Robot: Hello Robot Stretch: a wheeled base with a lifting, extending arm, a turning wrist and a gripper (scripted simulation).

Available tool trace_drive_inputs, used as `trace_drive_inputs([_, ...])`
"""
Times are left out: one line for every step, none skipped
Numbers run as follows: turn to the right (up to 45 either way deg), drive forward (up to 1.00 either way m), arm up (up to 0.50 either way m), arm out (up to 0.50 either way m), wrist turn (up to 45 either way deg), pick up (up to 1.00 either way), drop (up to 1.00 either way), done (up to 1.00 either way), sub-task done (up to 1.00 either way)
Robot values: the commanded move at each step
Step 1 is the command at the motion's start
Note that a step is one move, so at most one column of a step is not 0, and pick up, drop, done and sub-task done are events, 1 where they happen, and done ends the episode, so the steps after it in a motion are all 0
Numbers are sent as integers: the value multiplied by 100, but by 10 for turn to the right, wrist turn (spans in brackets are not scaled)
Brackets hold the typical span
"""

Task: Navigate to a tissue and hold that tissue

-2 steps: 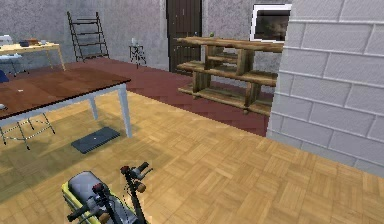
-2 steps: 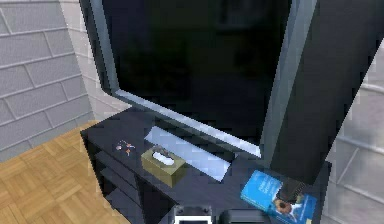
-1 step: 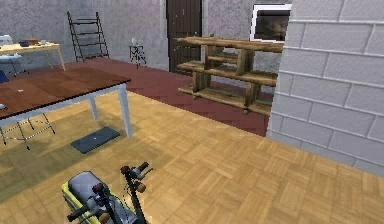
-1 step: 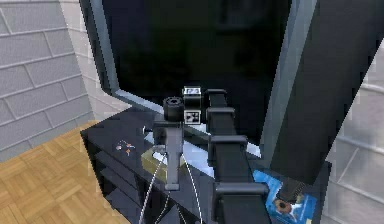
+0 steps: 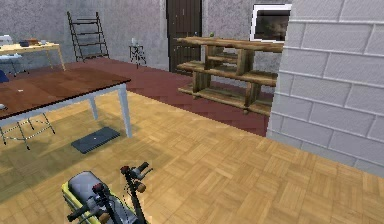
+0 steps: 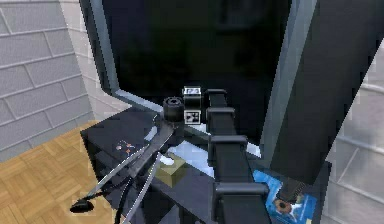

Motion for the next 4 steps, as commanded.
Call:
trace_drive_inputs([0, 0, 0, 0, 450, 0, 0, 0, 0])
trace_drive_inputs([0, 0, 0, 0, 450, 0, 0, 0, 0])
trace_drive_inputs([0, 0, 0, 0, 330, 0, 0, 0, 0])
trace_drive_inputs([0, 0, -30, 0, 0, 0, 0, 0, 0])
